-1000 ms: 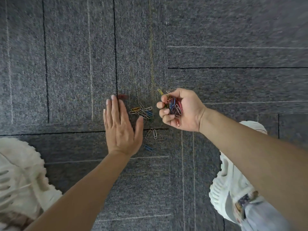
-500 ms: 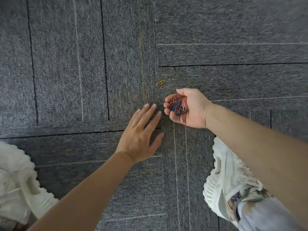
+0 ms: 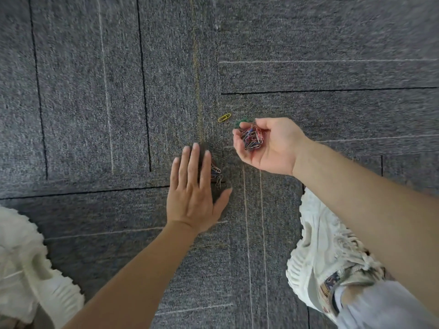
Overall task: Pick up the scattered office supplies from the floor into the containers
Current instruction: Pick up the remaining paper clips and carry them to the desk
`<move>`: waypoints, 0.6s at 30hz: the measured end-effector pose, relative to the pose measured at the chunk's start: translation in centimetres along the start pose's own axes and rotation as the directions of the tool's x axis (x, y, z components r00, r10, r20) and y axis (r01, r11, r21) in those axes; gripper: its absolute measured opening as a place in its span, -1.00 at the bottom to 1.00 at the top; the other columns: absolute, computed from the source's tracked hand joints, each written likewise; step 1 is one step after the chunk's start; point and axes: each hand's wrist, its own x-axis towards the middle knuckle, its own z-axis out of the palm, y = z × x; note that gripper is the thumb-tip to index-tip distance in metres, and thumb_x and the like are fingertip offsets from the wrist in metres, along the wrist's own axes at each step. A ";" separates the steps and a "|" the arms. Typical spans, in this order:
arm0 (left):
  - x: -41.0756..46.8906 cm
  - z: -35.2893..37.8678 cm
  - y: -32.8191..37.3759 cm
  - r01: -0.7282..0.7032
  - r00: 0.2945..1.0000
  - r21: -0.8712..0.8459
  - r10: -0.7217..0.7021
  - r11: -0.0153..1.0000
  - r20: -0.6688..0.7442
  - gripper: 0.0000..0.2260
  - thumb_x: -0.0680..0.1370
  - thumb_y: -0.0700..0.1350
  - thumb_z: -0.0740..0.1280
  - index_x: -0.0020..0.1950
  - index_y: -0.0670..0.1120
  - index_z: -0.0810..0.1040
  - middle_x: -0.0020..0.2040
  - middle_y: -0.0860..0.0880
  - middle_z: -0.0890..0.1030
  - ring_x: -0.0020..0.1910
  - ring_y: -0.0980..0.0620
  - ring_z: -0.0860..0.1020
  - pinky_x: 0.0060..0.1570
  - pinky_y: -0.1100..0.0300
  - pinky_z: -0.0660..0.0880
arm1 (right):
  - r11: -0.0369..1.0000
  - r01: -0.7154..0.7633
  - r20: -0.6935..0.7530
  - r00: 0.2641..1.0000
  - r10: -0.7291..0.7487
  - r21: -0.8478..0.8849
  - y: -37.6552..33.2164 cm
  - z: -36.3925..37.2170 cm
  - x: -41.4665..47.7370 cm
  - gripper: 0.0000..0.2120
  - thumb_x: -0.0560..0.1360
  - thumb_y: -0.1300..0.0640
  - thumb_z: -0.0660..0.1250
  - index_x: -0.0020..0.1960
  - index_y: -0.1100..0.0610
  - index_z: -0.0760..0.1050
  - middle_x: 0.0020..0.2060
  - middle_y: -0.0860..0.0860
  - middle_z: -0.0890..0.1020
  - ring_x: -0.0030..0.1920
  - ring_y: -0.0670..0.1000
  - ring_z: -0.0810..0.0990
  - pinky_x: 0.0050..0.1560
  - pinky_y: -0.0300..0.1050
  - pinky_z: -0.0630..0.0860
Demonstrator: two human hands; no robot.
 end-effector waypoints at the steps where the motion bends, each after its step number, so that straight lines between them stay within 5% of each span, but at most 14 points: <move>1: 0.9 -0.1 0.2 -0.014 1.000 -0.012 0.014 1.000 -0.005 -0.20 0.59 0.32 0.07 0.61 -0.20 -0.04 0.61 -0.21 -0.06 0.60 -0.15 -0.09 0.56 -0.09 -0.08 | 1.000 0.003 0.007 1.000 -0.003 0.007 0.0 -0.3 -0.1 -0.67 0.66 0.06 0.05 -0.06 0.23 0.49 -0.16 0.18 0.59 -0.24 0.12 0.58 -0.30 -0.07 0.59; 10: 8.1 -1.4 2.3 0.049 0.999 -0.075 -0.051 0.996 -0.016 -0.19 0.57 0.36 -0.02 0.60 -0.14 -0.19 0.62 -0.12 -0.14 0.60 -0.05 -0.19 0.56 0.01 -0.18 | 0.988 0.154 -0.019 0.988 -0.154 -0.034 -2.2 -3.0 -1.9 -0.71 0.59 0.18 0.06 -0.17 0.25 0.50 -0.23 0.14 0.57 -0.29 0.08 0.55 -0.35 -0.16 0.52; 15: 10.0 -1.4 2.6 -0.356 0.930 -0.119 0.339 0.927 -0.144 -0.45 0.63 0.12 0.18 0.55 -0.13 0.27 0.58 -0.14 0.21 0.58 -0.12 0.12 0.54 -0.06 0.09 | 0.973 0.186 0.024 0.983 -0.184 -0.136 -2.6 -4.5 -2.4 -0.69 0.59 0.18 0.06 -0.13 0.28 0.53 -0.20 0.18 0.63 -0.26 0.11 0.60 -0.24 -0.10 0.59; 18: 10.8 -1.4 1.8 -0.467 0.876 -0.140 0.436 0.873 -0.206 -0.61 0.65 -0.04 0.23 0.41 -0.21 0.47 0.48 -0.15 0.40 0.50 -0.14 0.31 0.45 -0.10 0.30 | 0.969 0.191 0.013 0.981 -0.191 -0.155 -2.7 -5.0 -2.3 -0.70 0.59 0.18 0.05 -0.12 0.27 0.52 -0.21 0.18 0.61 -0.27 0.09 0.57 -0.24 -0.12 0.58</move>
